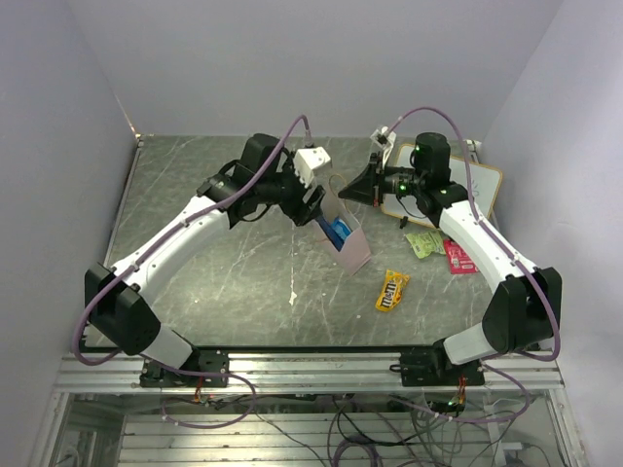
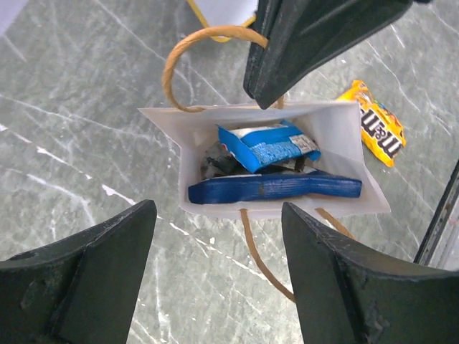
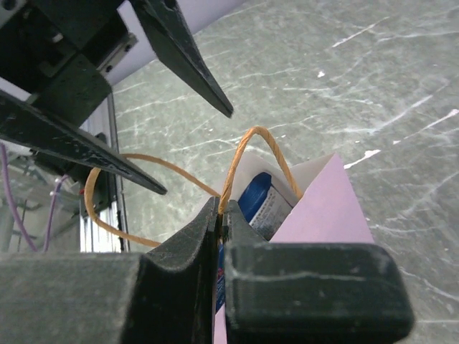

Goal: Place the snacks into the paper bag
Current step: Place the snack in the paper bag.

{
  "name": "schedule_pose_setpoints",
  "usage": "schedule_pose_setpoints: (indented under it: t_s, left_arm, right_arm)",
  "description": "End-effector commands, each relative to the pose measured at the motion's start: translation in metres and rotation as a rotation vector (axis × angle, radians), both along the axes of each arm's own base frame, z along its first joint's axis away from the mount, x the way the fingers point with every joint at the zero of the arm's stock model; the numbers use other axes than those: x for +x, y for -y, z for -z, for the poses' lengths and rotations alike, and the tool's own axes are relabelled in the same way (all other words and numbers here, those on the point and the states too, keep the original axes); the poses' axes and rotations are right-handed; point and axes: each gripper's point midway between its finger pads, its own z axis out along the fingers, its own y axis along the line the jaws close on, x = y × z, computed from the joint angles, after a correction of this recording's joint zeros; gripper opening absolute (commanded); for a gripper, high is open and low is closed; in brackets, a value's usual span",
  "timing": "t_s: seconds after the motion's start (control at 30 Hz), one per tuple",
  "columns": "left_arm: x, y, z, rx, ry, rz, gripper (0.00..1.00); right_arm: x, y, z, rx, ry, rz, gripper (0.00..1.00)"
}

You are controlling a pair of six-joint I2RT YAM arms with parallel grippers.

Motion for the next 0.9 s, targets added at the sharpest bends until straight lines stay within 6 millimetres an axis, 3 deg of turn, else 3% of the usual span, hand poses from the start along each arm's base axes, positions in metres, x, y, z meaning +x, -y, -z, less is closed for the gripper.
schedule_pose_setpoints:
  t_s: [0.0,0.13,0.23,0.43,0.63,0.87]
  left_arm:
    - [0.018,-0.014,-0.048,-0.05,0.08,-0.121,0.83]
    - [0.036,-0.028,-0.076,-0.082,0.113,-0.23,0.87]
    - [0.047,-0.037,-0.093,-0.175,0.09,-0.308,0.96]
    - [0.056,-0.06,-0.077,-0.381,-0.108,-0.356,0.94]
    - [0.043,-0.061,-0.078,-0.42,-0.109,-0.334,0.9]
    - [0.041,-0.061,-0.057,-0.423,-0.158,-0.362,0.89]
  right_arm:
    - [0.02,0.007,-0.035,0.019,0.074,0.12,0.0]
    - [0.037,0.009,-0.048,0.014,0.105,0.198,0.0]
    - [0.051,0.014,-0.053,-0.004,0.155,0.259,0.0]
    - [0.065,0.016,-0.062,0.026,0.155,0.339,0.0]
    - [0.073,0.013,-0.06,0.077,0.087,0.417,0.0]
    - [0.083,0.015,-0.046,0.09,0.026,0.502,0.0]
